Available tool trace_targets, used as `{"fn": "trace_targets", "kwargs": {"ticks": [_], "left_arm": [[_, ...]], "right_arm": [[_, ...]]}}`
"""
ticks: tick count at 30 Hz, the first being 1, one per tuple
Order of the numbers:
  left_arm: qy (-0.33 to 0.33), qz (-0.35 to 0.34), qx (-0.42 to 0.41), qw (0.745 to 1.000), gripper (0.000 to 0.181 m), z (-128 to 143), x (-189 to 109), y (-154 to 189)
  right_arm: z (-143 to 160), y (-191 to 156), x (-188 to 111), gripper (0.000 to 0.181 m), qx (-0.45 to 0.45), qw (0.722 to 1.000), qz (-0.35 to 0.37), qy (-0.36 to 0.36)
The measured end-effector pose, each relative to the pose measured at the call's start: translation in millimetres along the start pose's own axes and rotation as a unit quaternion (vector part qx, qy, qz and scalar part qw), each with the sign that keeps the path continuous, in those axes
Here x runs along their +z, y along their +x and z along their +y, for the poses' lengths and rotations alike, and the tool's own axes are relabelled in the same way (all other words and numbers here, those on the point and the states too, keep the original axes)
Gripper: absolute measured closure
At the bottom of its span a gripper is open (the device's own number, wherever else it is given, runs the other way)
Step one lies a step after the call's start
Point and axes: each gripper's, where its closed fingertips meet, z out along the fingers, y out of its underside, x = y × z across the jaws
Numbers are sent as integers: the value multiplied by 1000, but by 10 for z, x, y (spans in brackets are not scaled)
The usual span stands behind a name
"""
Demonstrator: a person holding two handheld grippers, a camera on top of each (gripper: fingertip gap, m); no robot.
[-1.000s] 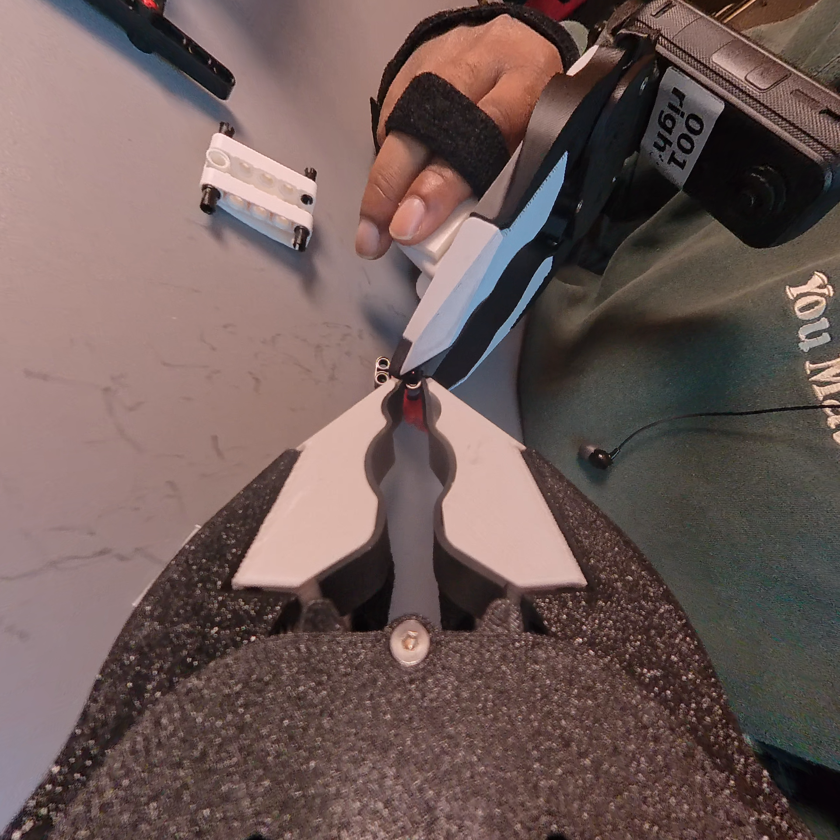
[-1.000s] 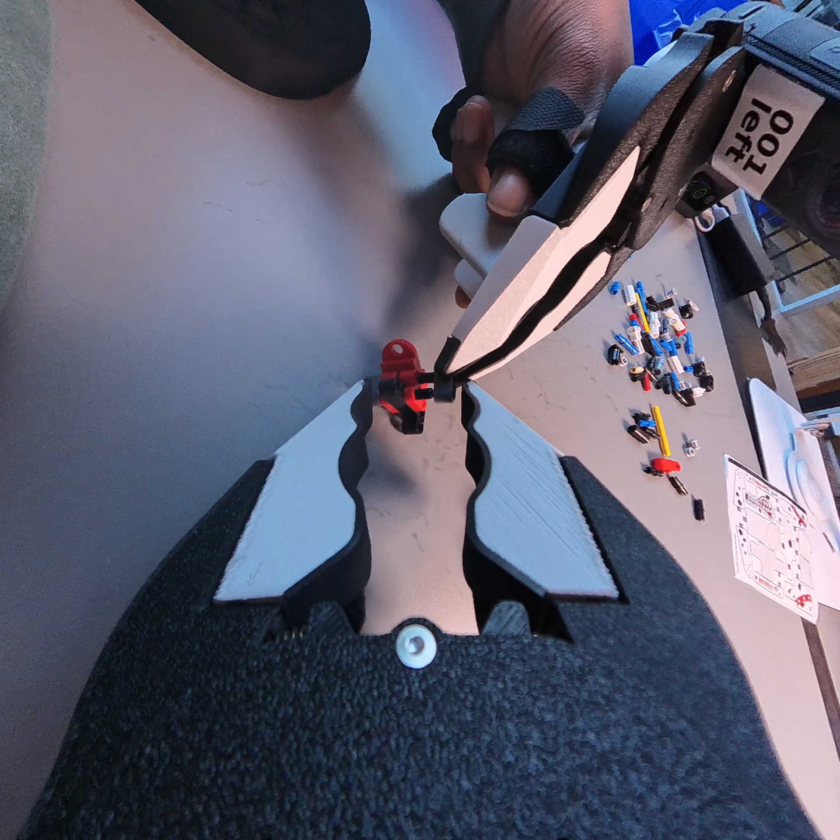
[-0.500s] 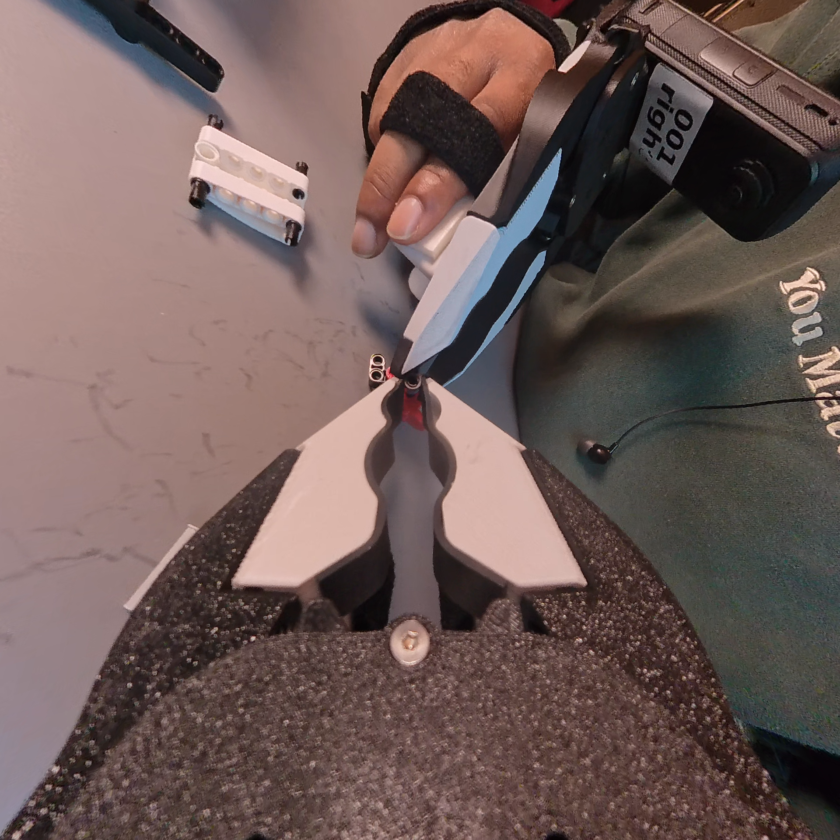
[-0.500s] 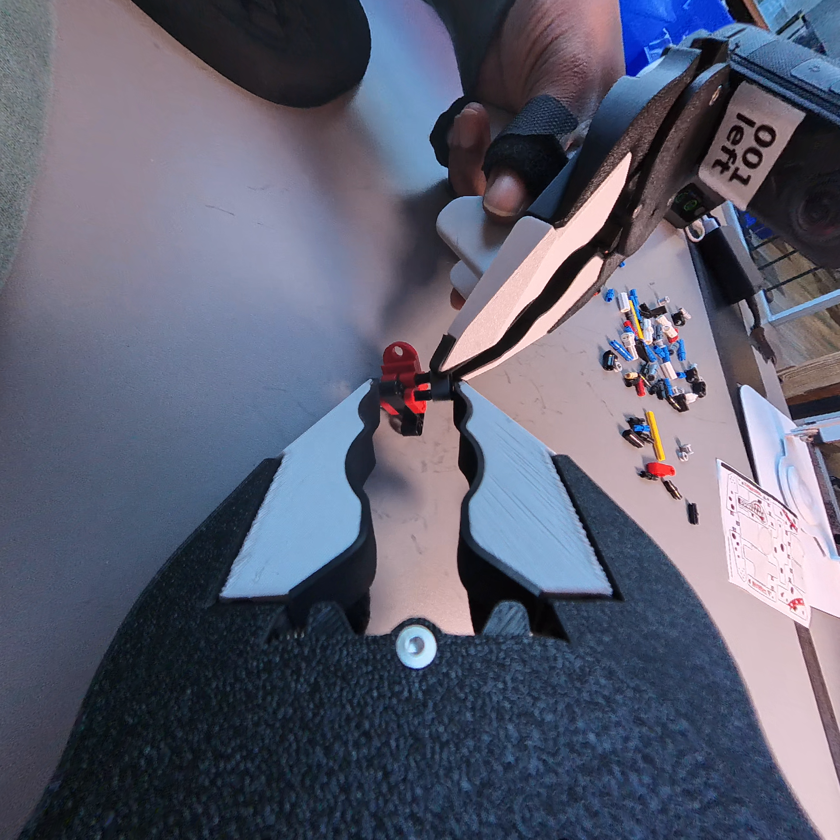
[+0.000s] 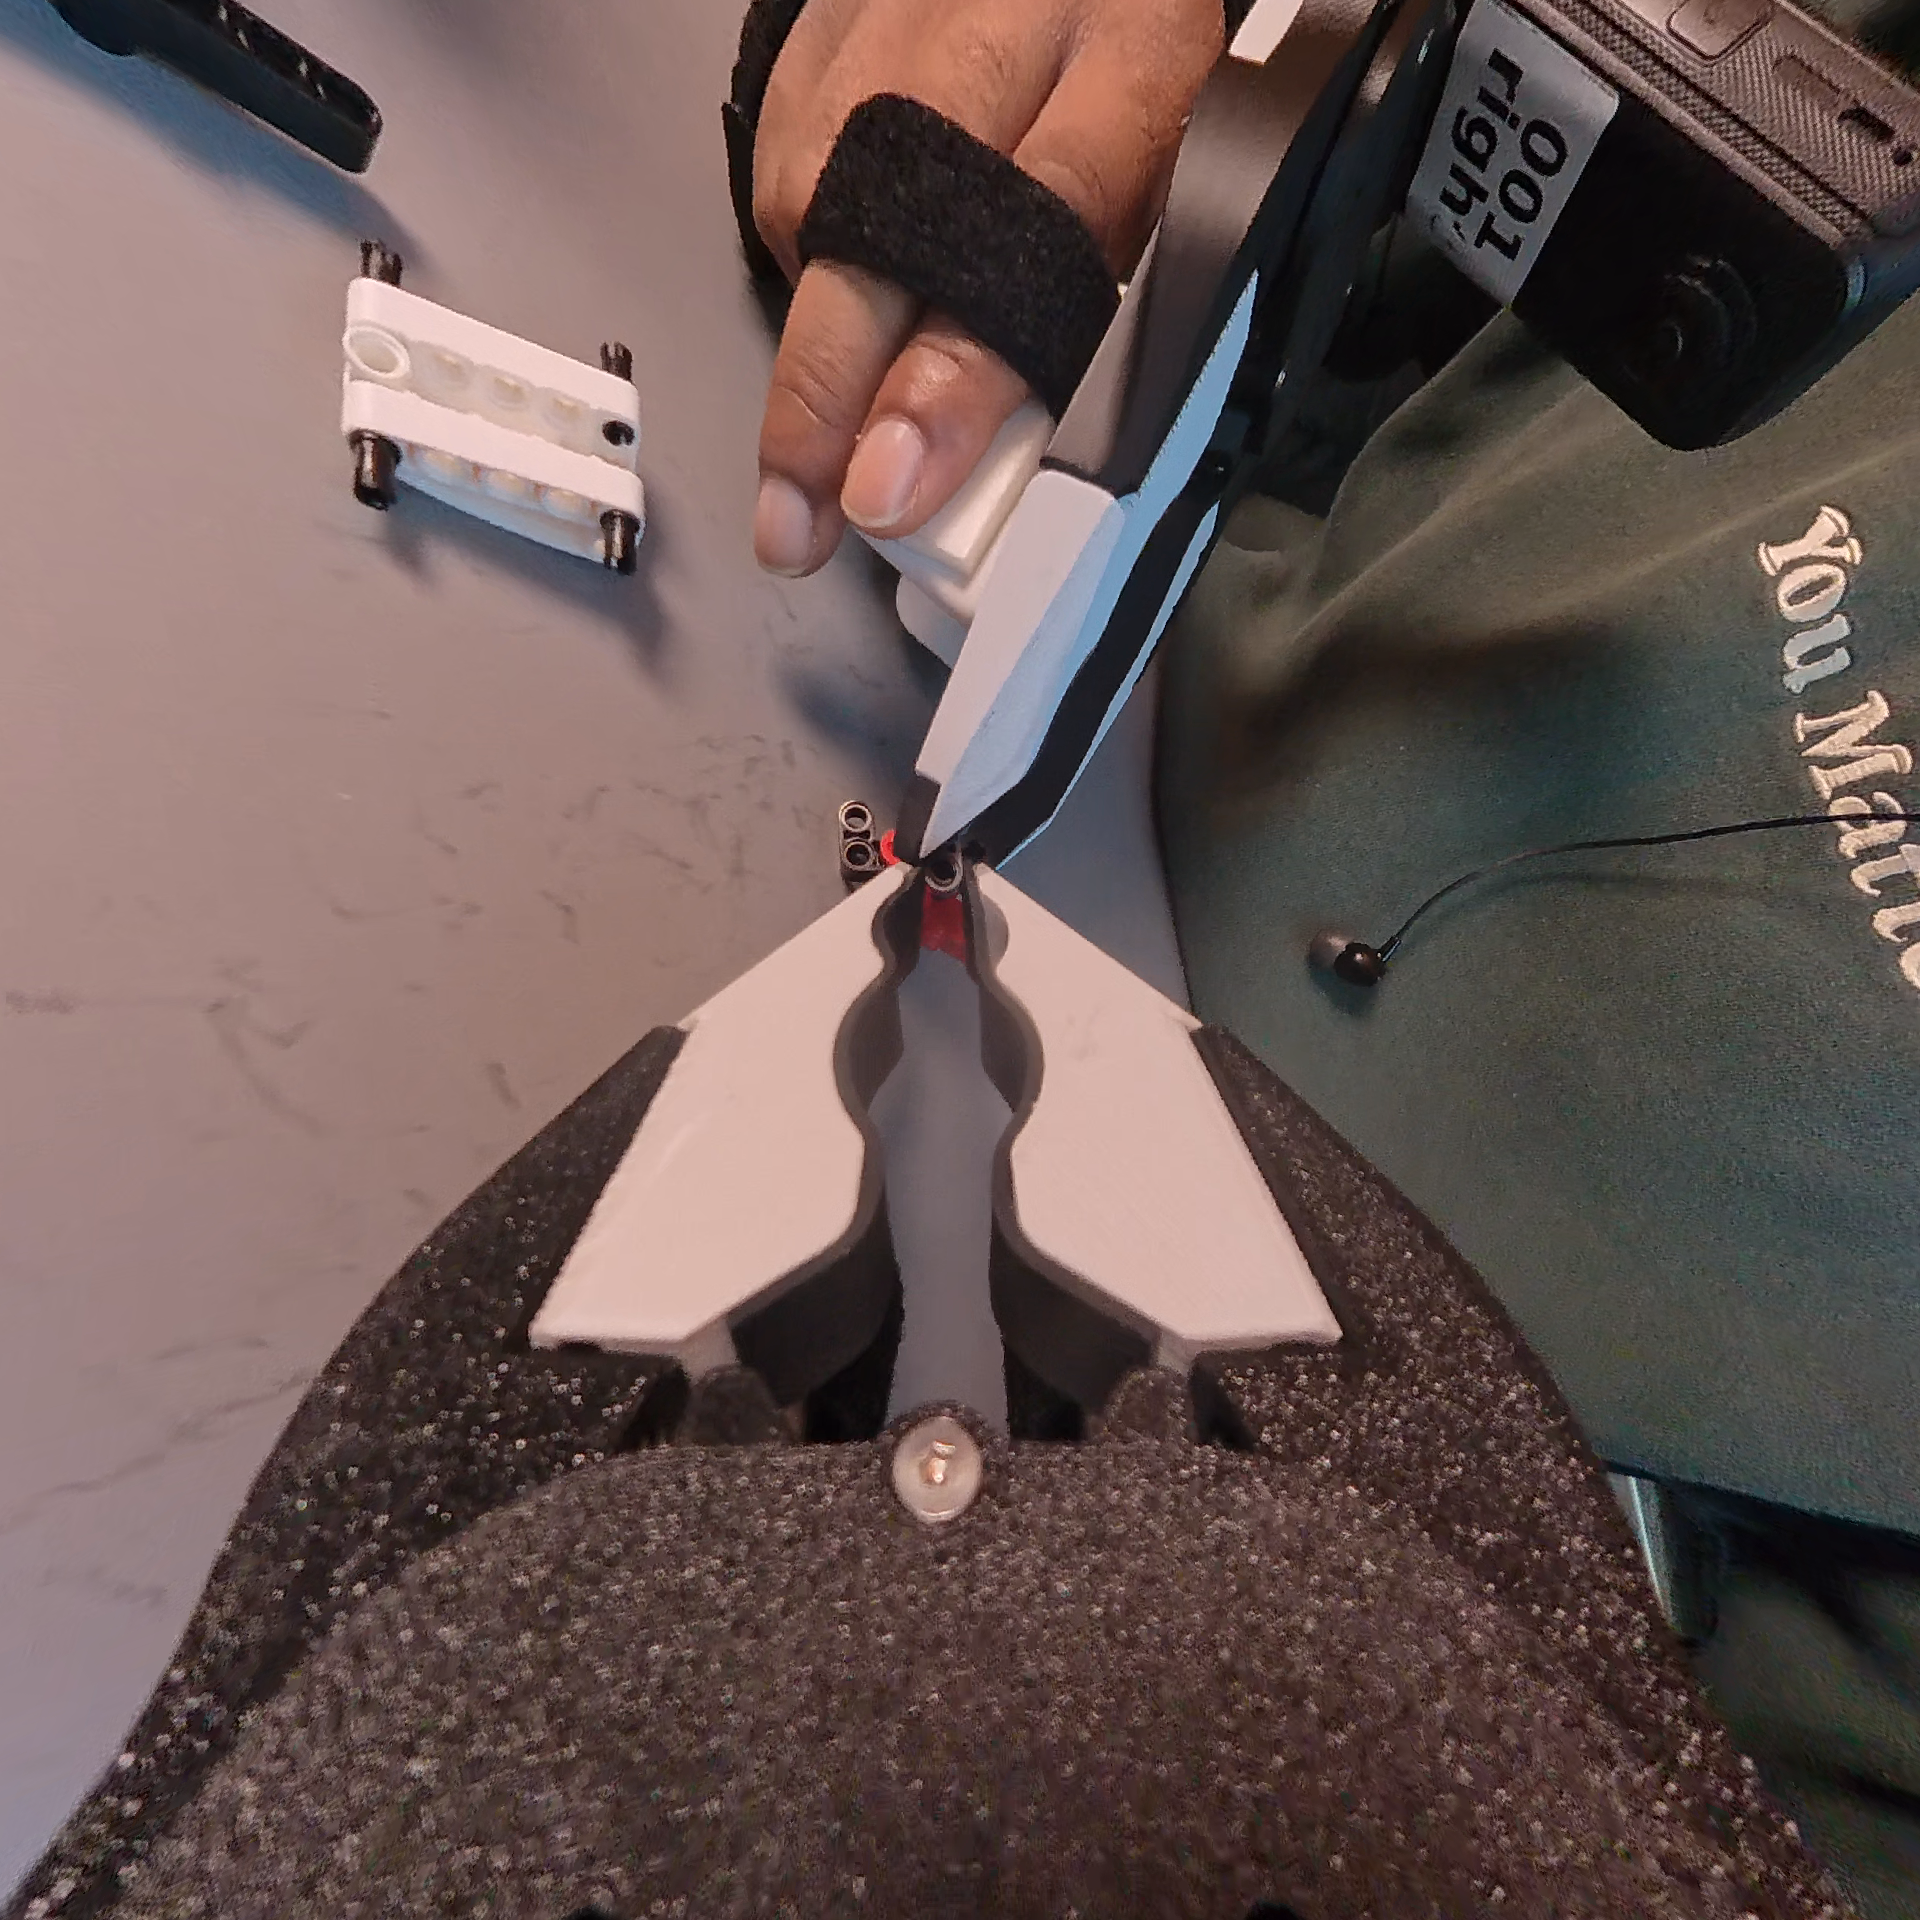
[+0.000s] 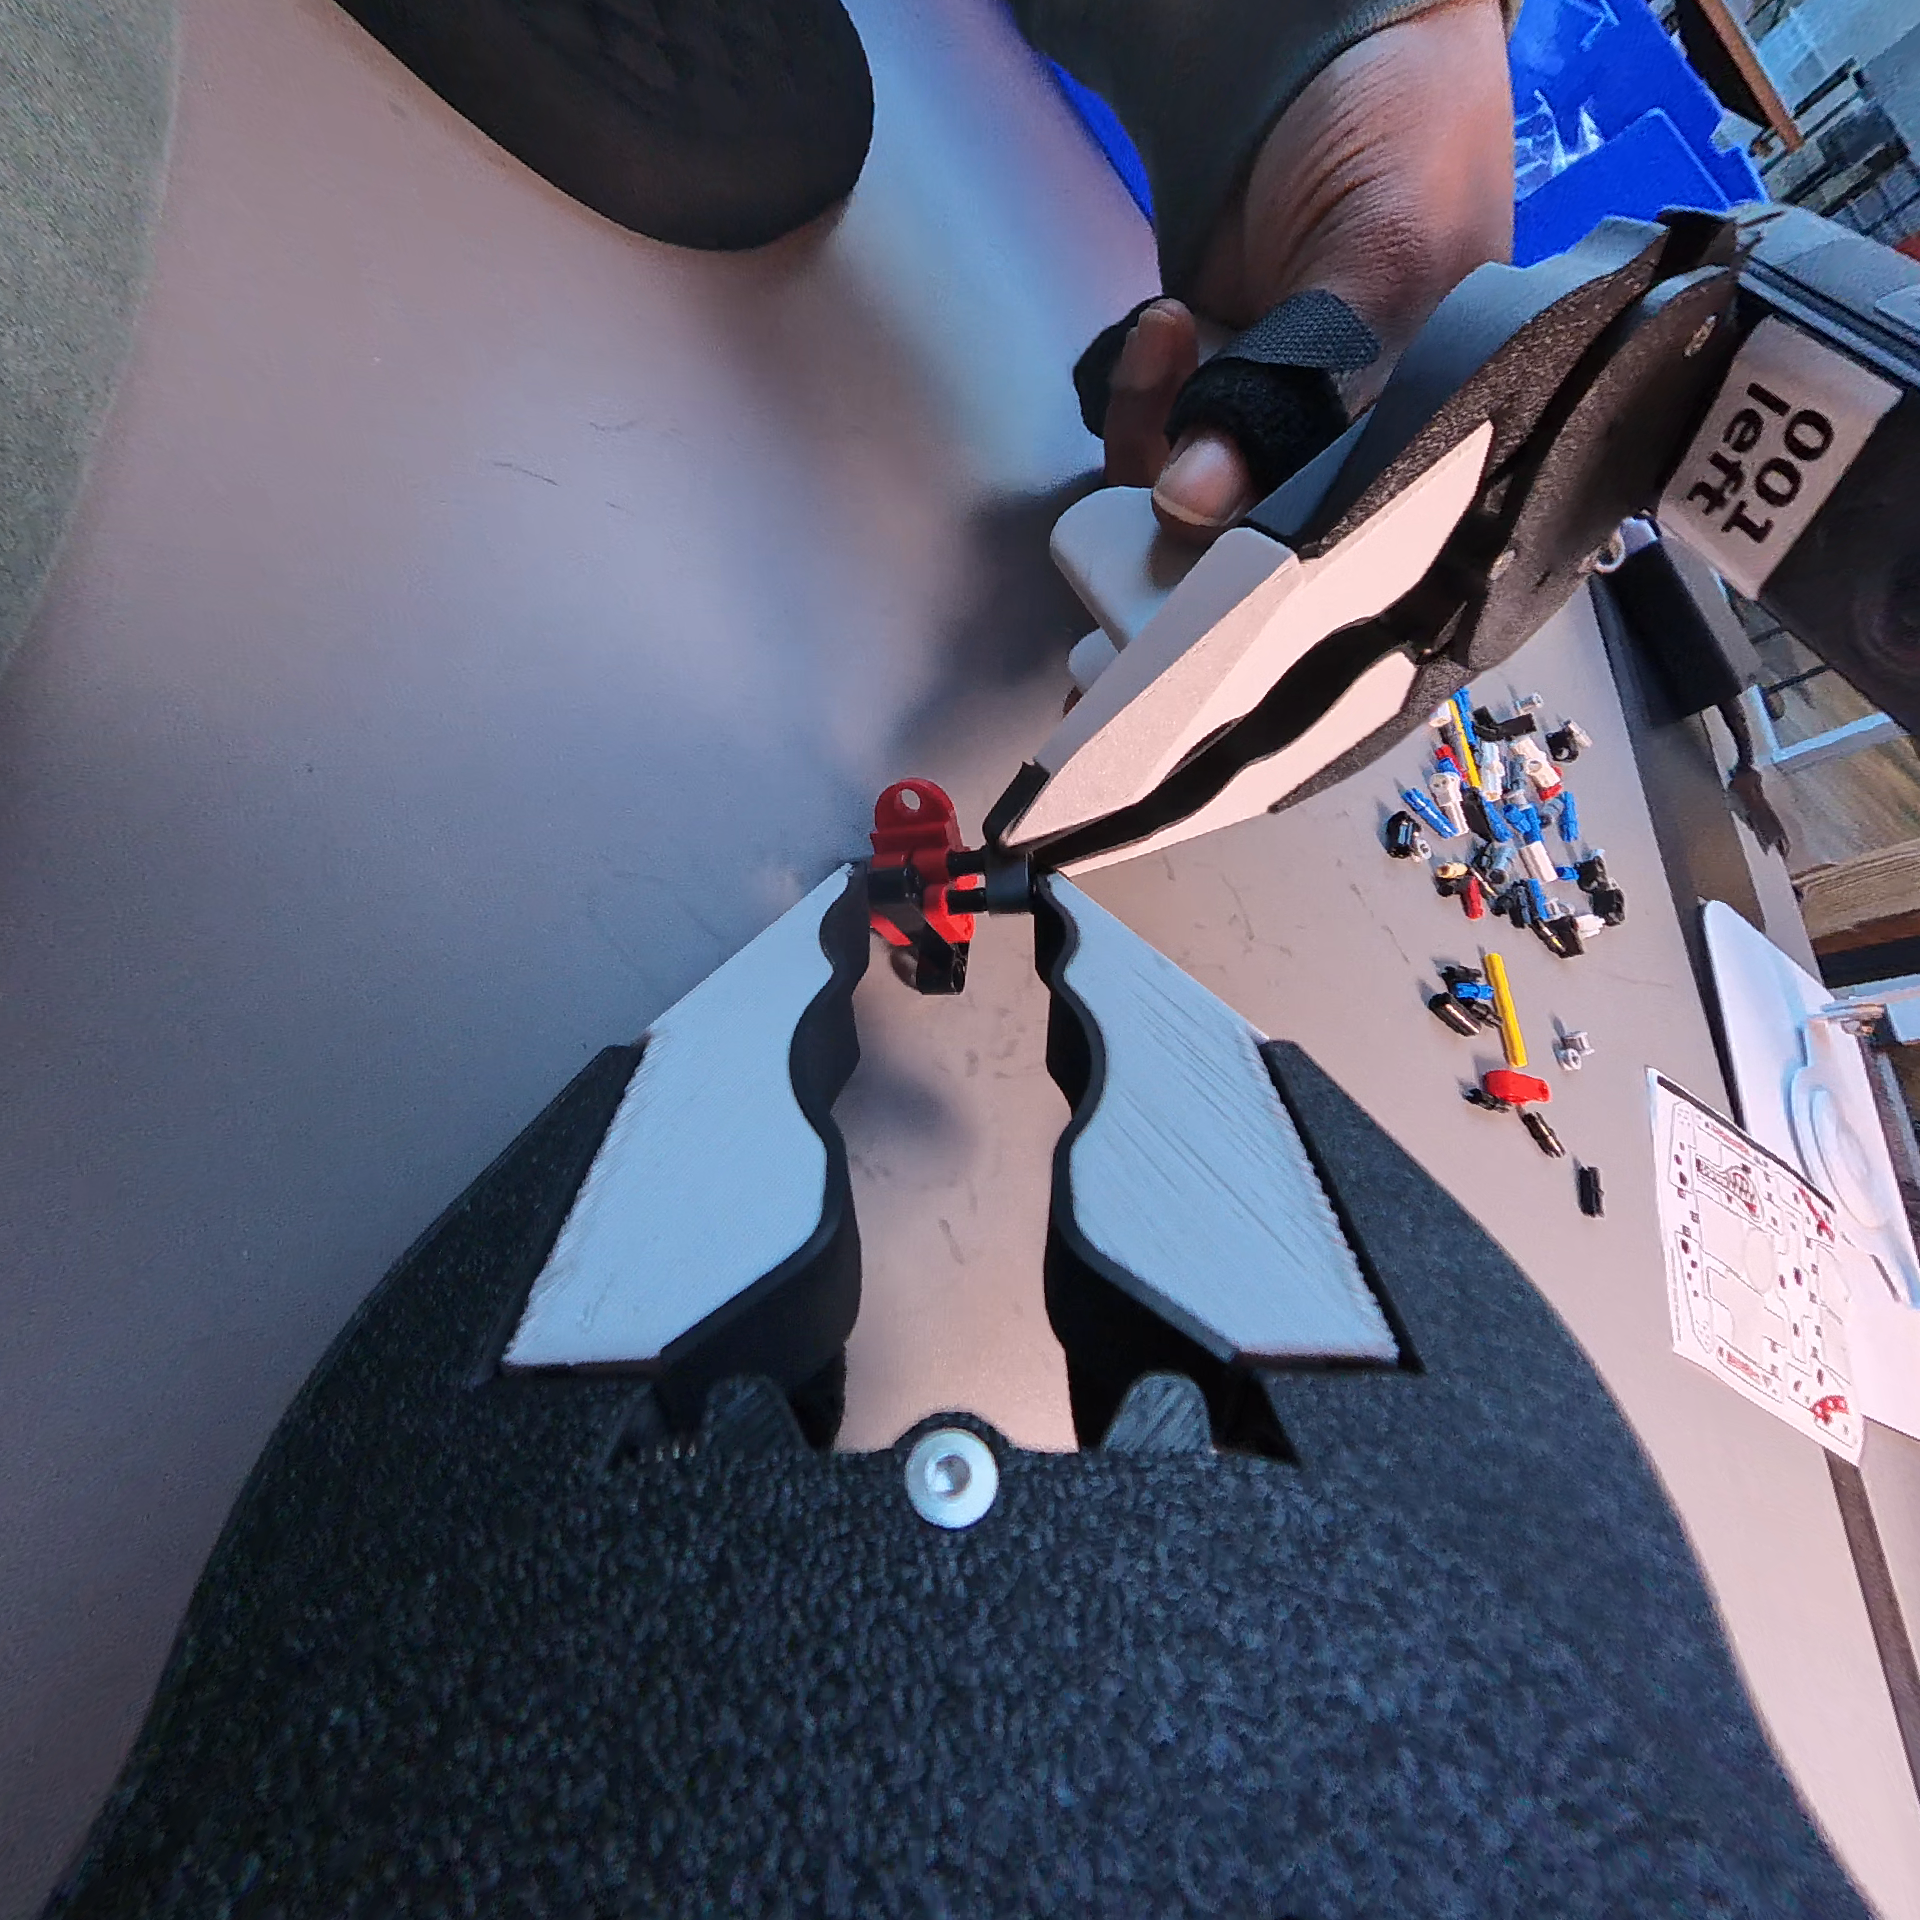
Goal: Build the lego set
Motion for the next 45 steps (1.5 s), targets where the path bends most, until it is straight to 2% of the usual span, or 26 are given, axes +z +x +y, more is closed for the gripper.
{"fn": "trace_targets", "kwargs": {"ticks": [11,19,28,32,38,45], "left_arm": [[-24,-19,26,999,174,15,19,-11],[-60,-91,78,991,174,-3,-18,-44],[-119,-121,111,979,174,-2,-19,-56],[-143,-114,96,978,175,-2,-15,-54],[-157,-93,26,983,175,-15,-9,-53],[-161,-118,21,980,175,22,19,-76]], "right_arm": [[5,-12,-2,151,-5,1000,-14,5],[15,43,3,150,-25,1000,13,2],[30,45,-8,150,-43,999,19,12],[37,44,-11,151,-51,998,20,17],[55,45,-5,152,-41,999,12,16],[69,37,28,160,-52,998,16,9]]}}
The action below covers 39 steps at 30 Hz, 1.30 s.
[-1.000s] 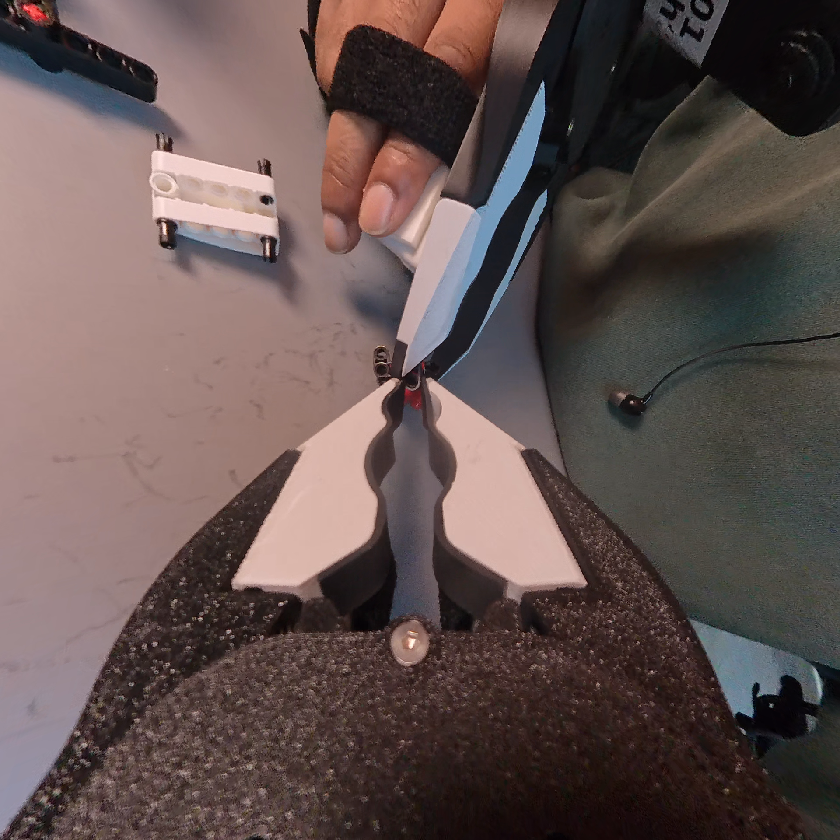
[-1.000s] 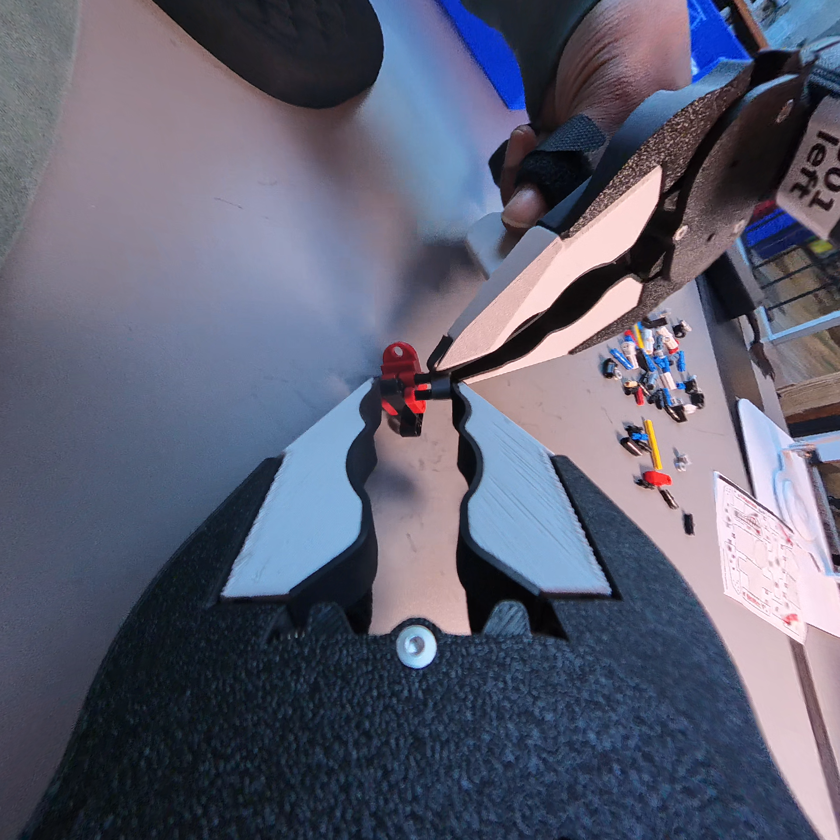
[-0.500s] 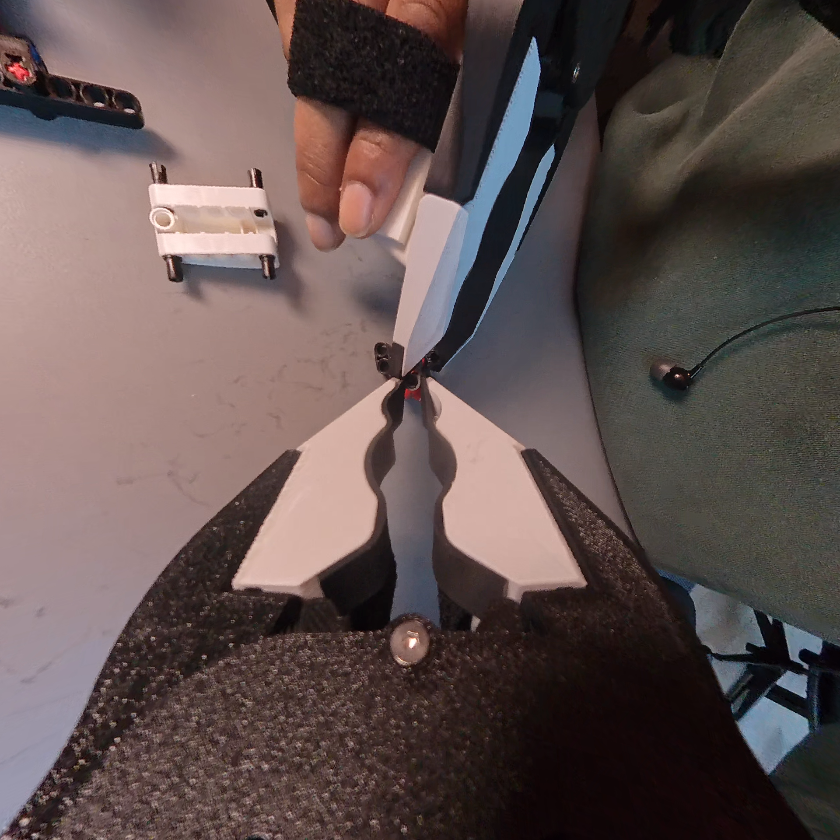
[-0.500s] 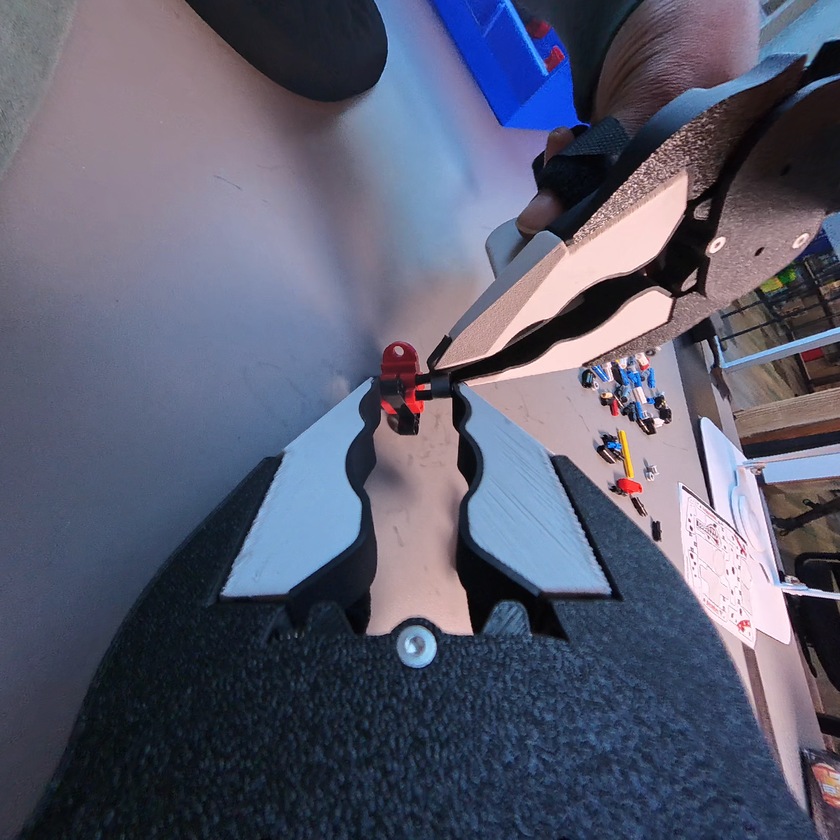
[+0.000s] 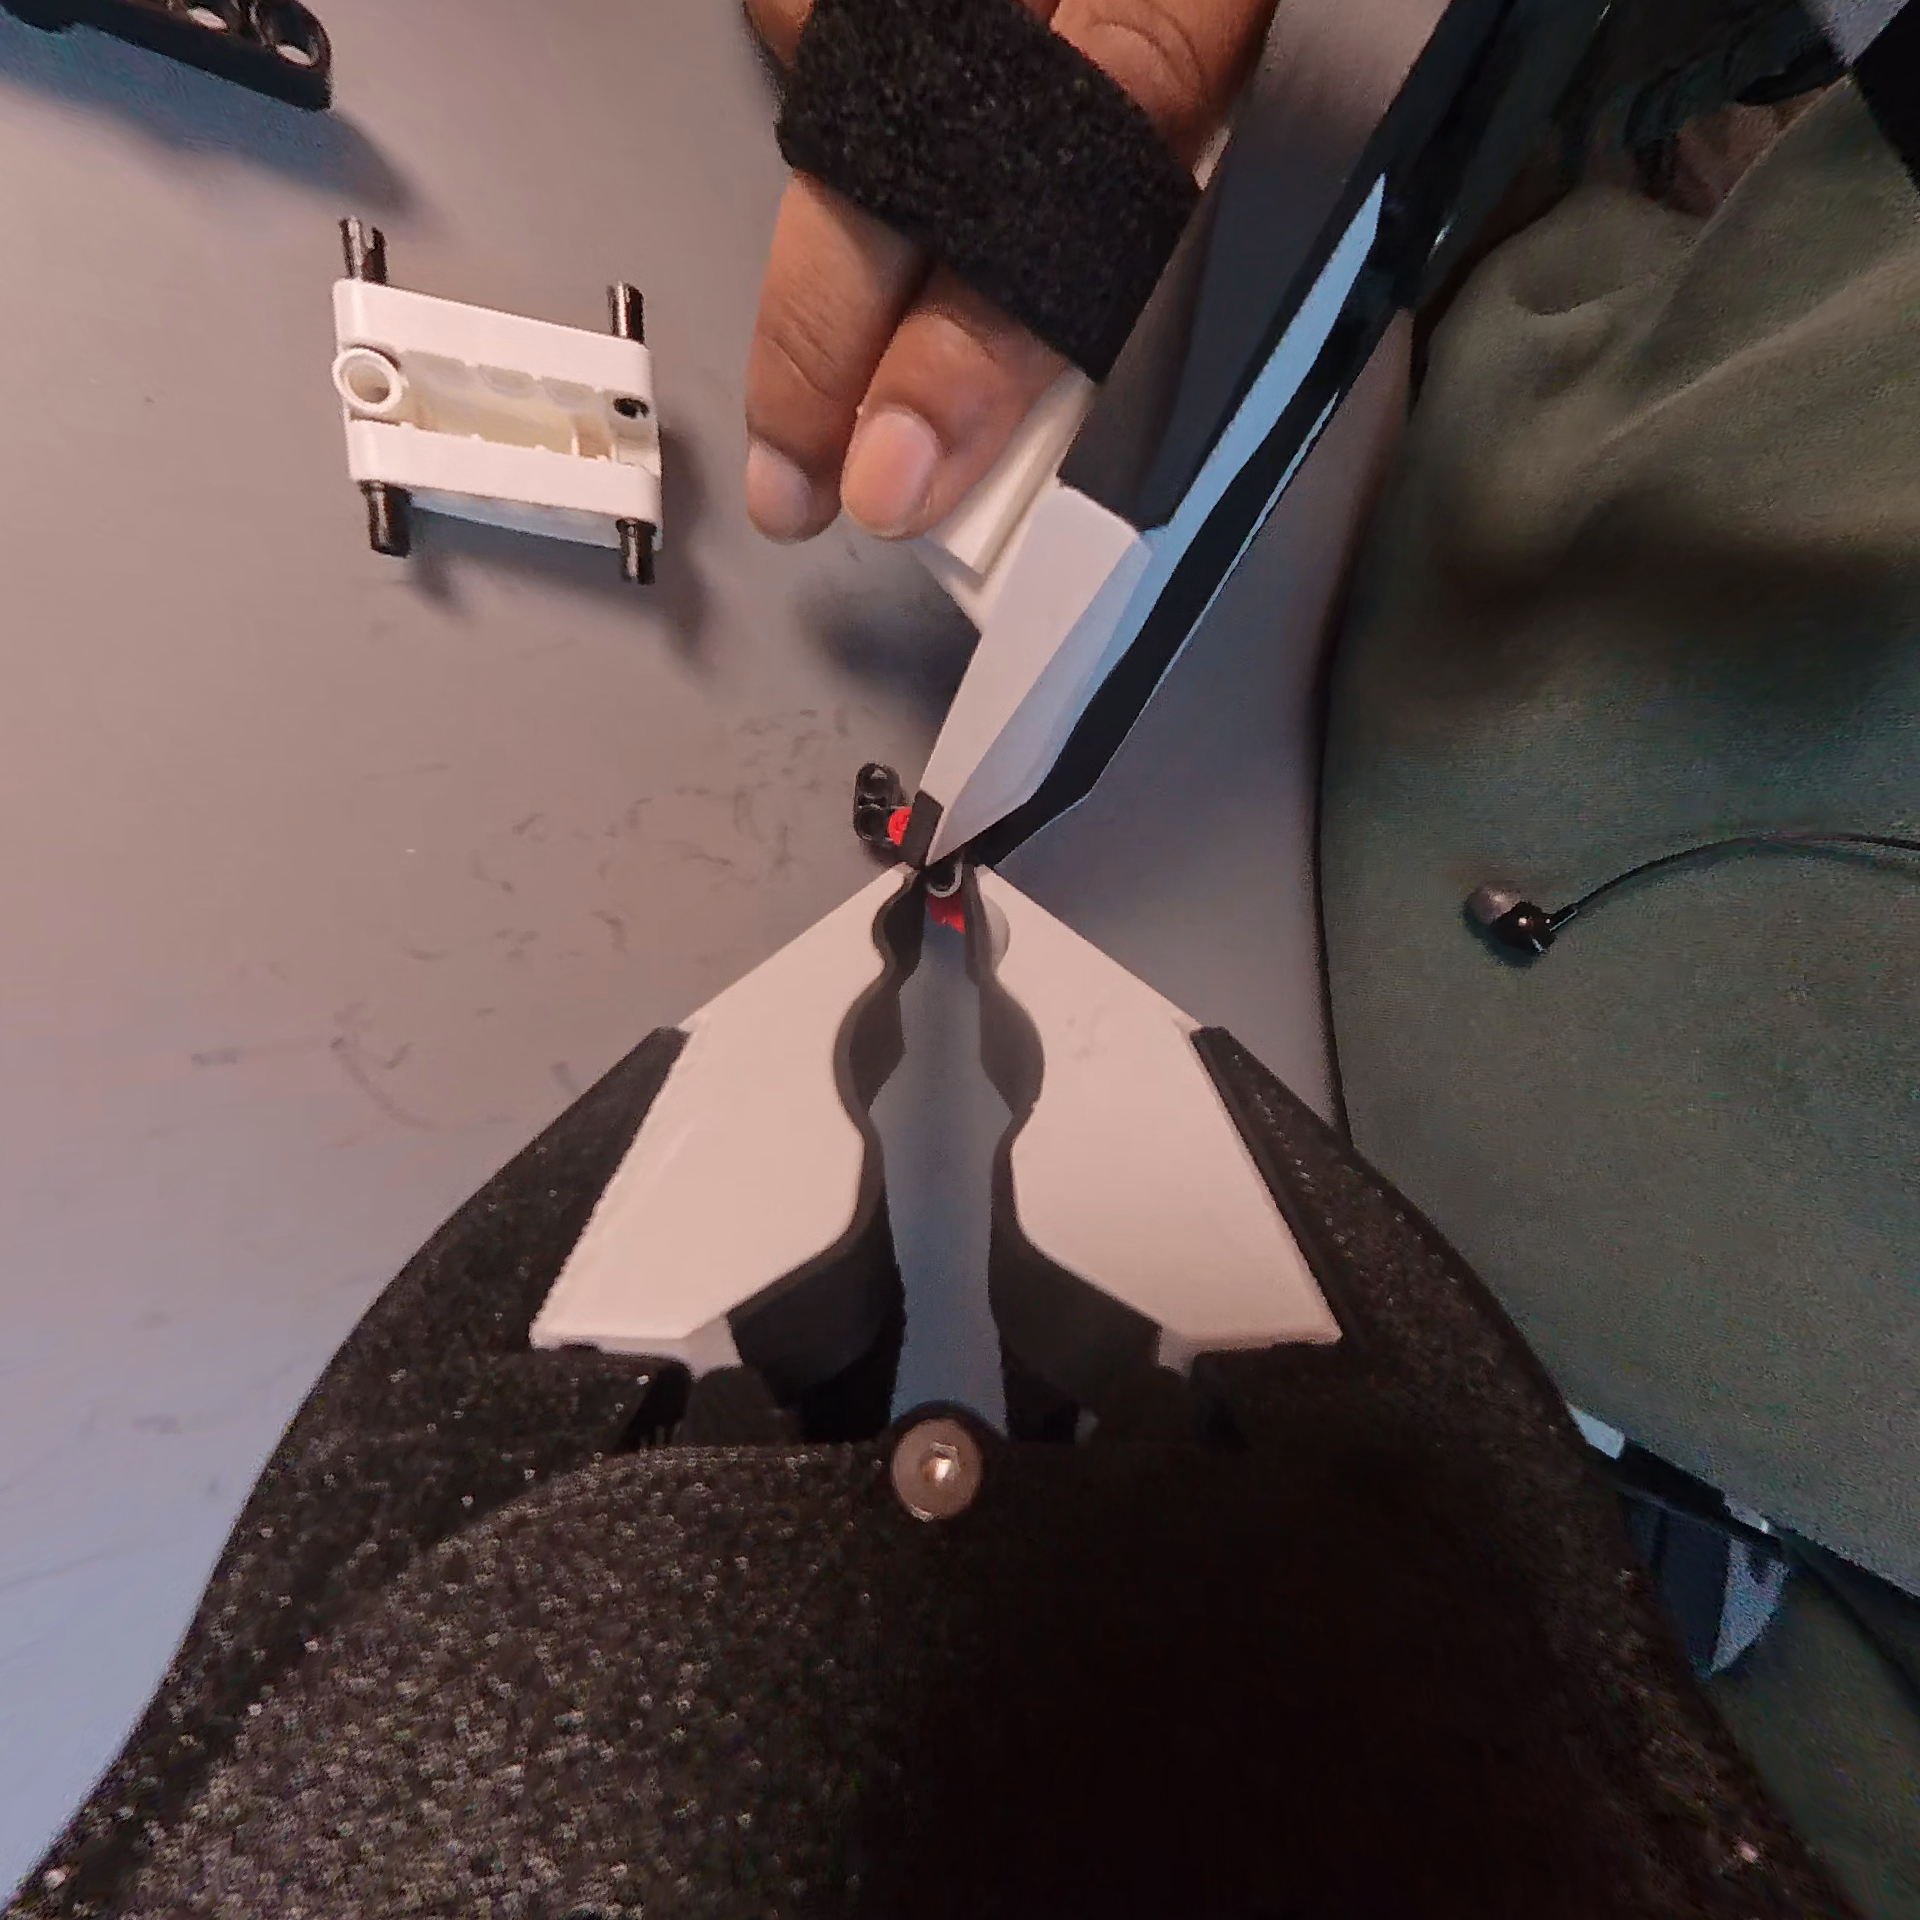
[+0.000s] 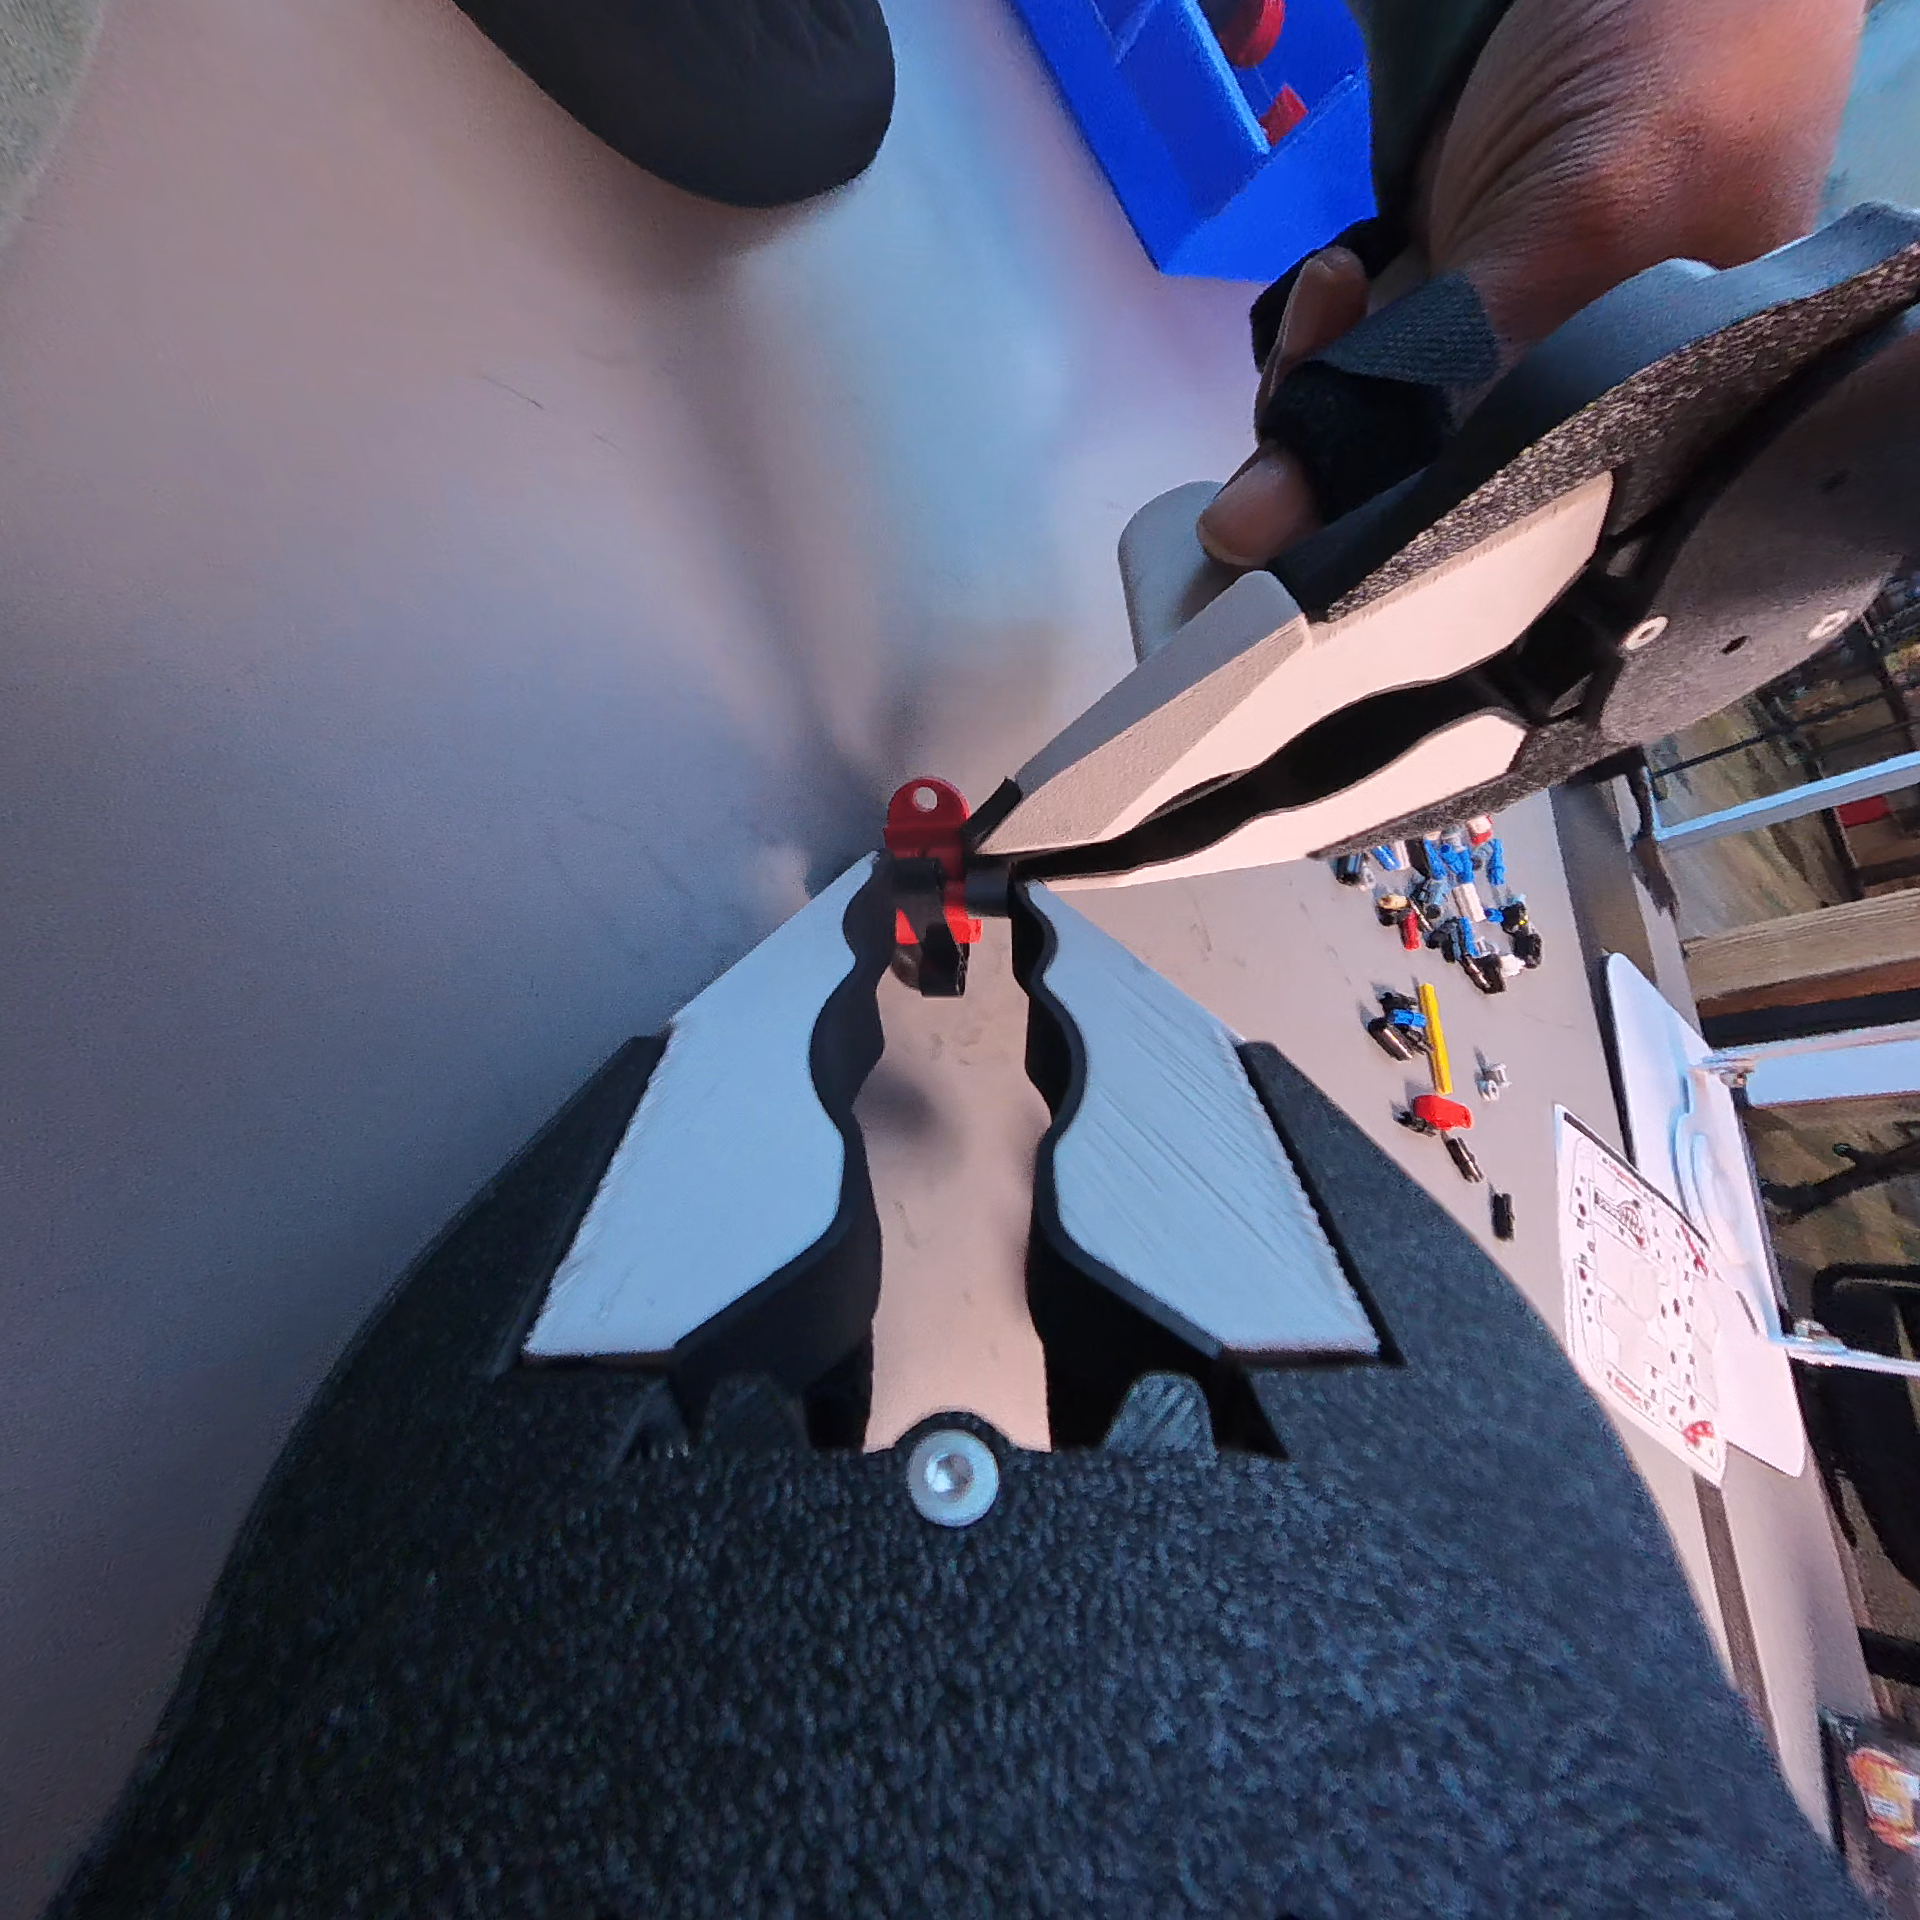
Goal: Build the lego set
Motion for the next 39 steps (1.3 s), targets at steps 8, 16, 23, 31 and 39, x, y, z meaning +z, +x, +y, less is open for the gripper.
{"fn": "trace_targets", "kwargs": {"ticks": [8,16,23,31,39], "left_arm": [[66,38,-19,997,170,2,-11,32],[241,-2,-33,970,137,-51,-338,50],[389,-100,11,916,158,-233,-449,191],[379,-320,180,849,159,-298,-565,196],[310,-533,356,702,159,-457,-717,467]], "right_arm": [[-7,3,10,158,-1,1000,6,2],[-92,274,-106,158,-24,995,94,26],[-336,485,-272,159,-122,971,200,47],[-428,619,-442,120,130,972,137,139],[-588,655,-611,122,490,827,-94,259]]}}
